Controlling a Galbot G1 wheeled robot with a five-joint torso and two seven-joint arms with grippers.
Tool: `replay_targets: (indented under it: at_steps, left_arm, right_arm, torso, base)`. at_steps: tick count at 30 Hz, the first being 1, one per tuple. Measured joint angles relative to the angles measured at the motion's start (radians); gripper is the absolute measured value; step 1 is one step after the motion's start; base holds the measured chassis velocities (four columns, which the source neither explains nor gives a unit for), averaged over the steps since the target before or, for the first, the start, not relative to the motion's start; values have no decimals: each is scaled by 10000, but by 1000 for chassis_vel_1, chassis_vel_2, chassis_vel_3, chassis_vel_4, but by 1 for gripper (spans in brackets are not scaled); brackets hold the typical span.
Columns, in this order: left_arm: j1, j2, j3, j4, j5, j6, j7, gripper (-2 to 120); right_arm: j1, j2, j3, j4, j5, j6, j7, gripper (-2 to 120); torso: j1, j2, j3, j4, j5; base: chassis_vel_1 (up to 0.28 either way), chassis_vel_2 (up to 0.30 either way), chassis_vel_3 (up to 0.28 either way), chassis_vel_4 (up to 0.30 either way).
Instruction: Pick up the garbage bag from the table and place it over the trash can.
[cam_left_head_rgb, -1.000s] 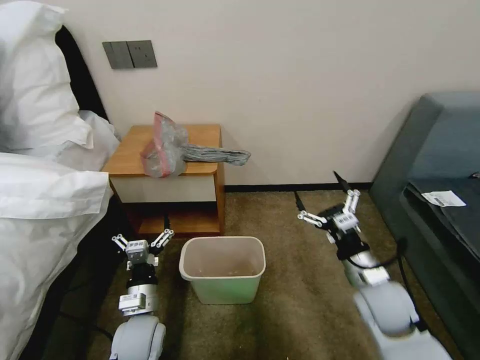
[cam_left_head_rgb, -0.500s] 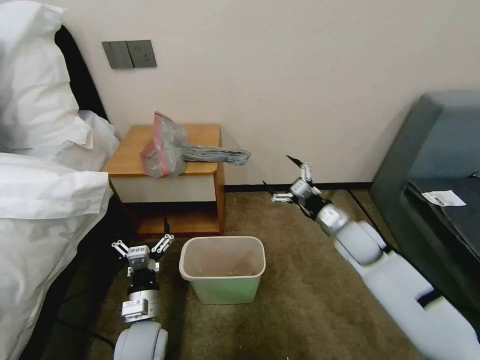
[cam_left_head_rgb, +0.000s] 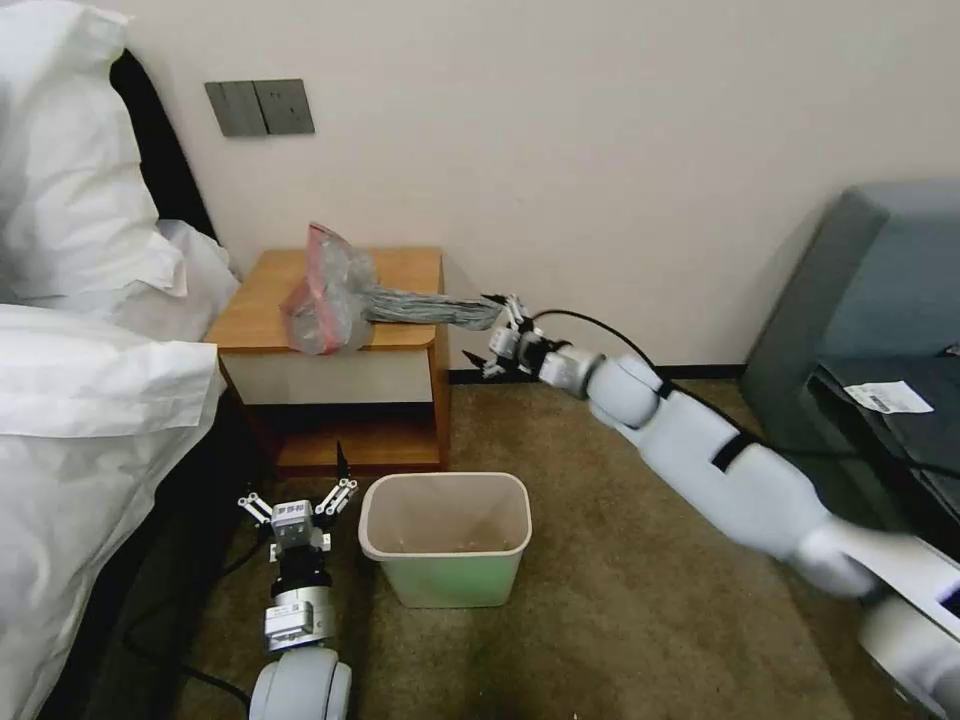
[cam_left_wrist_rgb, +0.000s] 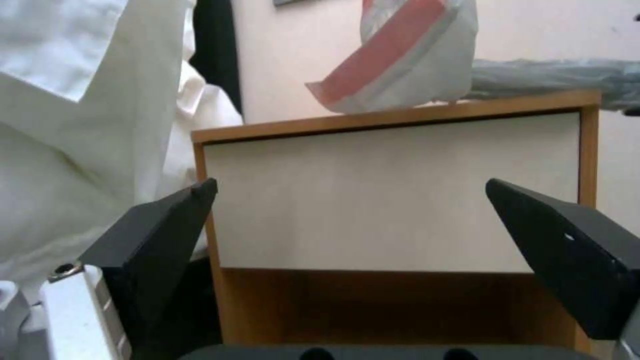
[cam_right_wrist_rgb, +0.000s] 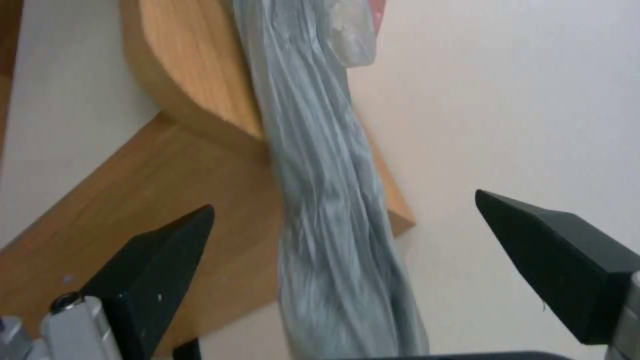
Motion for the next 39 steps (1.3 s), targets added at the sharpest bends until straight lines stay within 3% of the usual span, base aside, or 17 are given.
replay_targets:
  at_steps: [4, 12, 21, 23, 28, 31, 39]
  left_arm:
    - [34, -41, -8, 54, 104, -21, -146, 100]
    - [59, -98, -24, 8, 239, -47, -264, 100]
    - [36, -197, 12, -2, 312, -49, -335, 100]
    - [34, -210, 20, 16, 338, -49, -344, 100]
    - [23, -229, 26, 31, 375, -48, -350, 100]
    - [32, -249, 38, 62, 432, -49, -355, 100]
    - [51, -264, 36, 136, 476, -62, -401, 100]
  right_arm:
    - [562, 430, -492, -881, -37, 64, -65, 100]
    - [978, 611, -827, -1514, -118, 203, -271, 98]
    - [1080, 700, -806, -1897, -121, 407, -183, 68]
    - [1083, 694, -807, -1894, -105, 423, -143, 56]
    - [1083, 686, -808, -1884, -84, 450, -69, 44]
    - [1081, 690, -818, -1834, -55, 459, -35, 26]
    - [1020, 701, -821, -1772, -15, 471, 52, 0]
  torso:
    - [0, -1, 0, 0, 0]
    - [0, 0, -1, 0, 2]
    - [0, 0, -1, 0, 2]
    - [0, 0, -1, -1, 3]
    - [-1, 0, -1, 0, 2]
    - [-1, 0, -1, 0, 2]
    - [-1, 0, 0, 0, 2]
  base:
    - [0, 0, 0, 0]
    - [0, 0, 0, 0]
    - [0, 0, 0, 0]
    - [0, 0, 0, 0]
    - [0, 0, 0, 0]
    - [0, 0, 0, 0]
    - [0, 0, 0, 0]
